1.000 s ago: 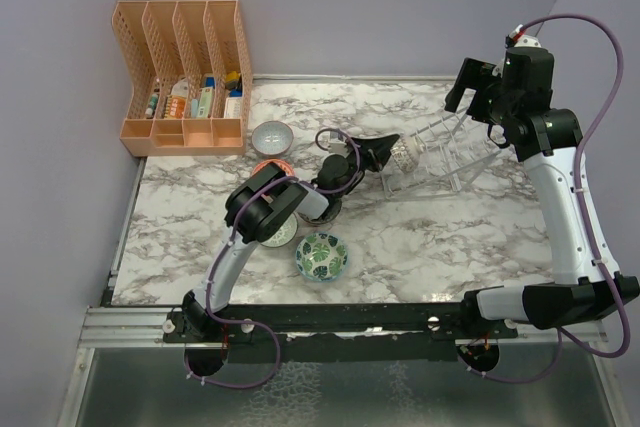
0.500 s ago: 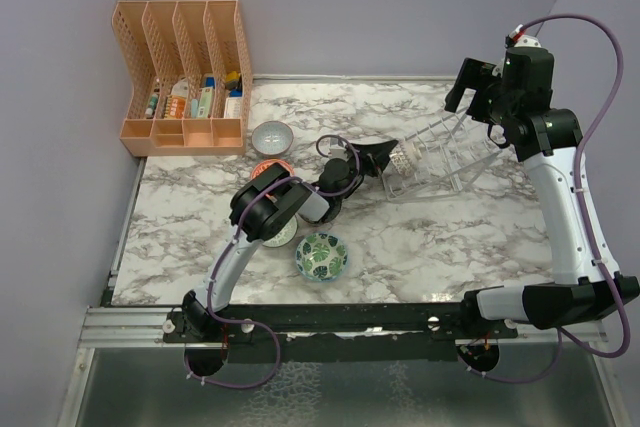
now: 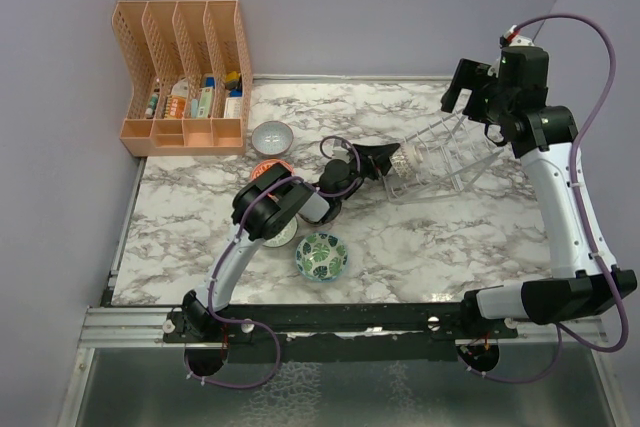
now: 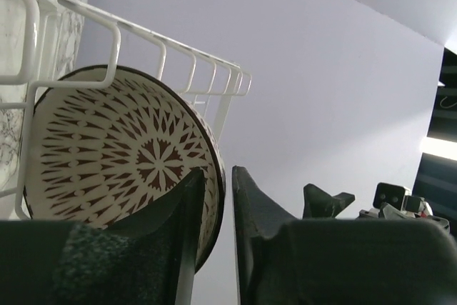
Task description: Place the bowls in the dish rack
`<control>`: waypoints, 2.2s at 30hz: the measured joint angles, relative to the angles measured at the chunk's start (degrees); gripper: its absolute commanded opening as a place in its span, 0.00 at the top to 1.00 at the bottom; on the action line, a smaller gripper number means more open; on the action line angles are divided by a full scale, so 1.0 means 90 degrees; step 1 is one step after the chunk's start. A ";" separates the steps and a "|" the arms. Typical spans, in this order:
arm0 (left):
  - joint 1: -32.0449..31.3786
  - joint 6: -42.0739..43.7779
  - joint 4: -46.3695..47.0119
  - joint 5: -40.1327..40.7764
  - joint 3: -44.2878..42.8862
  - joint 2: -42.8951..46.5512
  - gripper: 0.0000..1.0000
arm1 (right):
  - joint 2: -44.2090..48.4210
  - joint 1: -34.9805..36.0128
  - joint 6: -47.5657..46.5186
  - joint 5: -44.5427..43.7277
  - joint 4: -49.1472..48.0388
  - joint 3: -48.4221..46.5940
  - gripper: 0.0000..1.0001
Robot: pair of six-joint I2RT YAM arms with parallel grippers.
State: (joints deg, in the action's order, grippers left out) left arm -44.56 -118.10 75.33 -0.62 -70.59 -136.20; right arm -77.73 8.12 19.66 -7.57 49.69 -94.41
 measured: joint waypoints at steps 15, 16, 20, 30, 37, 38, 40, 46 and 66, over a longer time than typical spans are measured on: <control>0.0282 0.0328 -0.0466 -0.0580 0.0457 0.0308 0.03 | -0.0017 0.0000 -0.0007 0.0168 -0.0002 0.0000 0.00; 0.0306 0.0364 -0.0525 -0.0631 0.0471 0.0355 0.01 | -0.0017 0.0000 -0.0010 0.0170 -0.0002 0.0000 0.00; 0.0410 0.0651 -0.0916 -0.0840 0.0527 0.0707 0.01 | -0.0017 0.0000 -0.0036 0.0216 -0.0002 0.0000 0.00; 0.0765 0.1855 -0.2827 -0.1401 0.0588 0.2142 0.01 | 0.0129 0.0000 -0.0044 0.0299 -0.0022 0.0022 0.00; 0.1124 0.3203 -0.5122 -0.1506 0.0648 0.3196 0.01 | 0.0403 0.0000 -0.0044 0.0318 -0.0049 0.0170 0.00; 0.1178 0.3487 -0.5527 -0.1496 0.0646 0.3368 0.01 | 0.0471 0.0000 -0.0044 0.0318 -0.0049 0.0189 0.00; 0.1248 0.3956 -0.6113 -0.1433 0.0646 0.3653 0.02 | 0.0527 0.0000 -0.0044 0.0330 -0.0053 0.0197 0.00; 0.1212 0.5442 -0.7616 -0.1311 0.0551 0.4284 0.14 | 0.0663 0.0000 -0.0041 0.0427 -0.0068 0.0318 0.00; 0.0029 0.8833 -1.0717 -0.0189 0.0515 0.4092 0.39 | 0.0974 0.0000 0.0075 0.0741 -0.0058 0.0716 0.00</control>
State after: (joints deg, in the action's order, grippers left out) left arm -44.29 -38.61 -21.12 -2.33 -65.95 -99.37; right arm -68.97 8.12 20.34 -0.91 49.17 -87.96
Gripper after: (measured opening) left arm 0.618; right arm 0.995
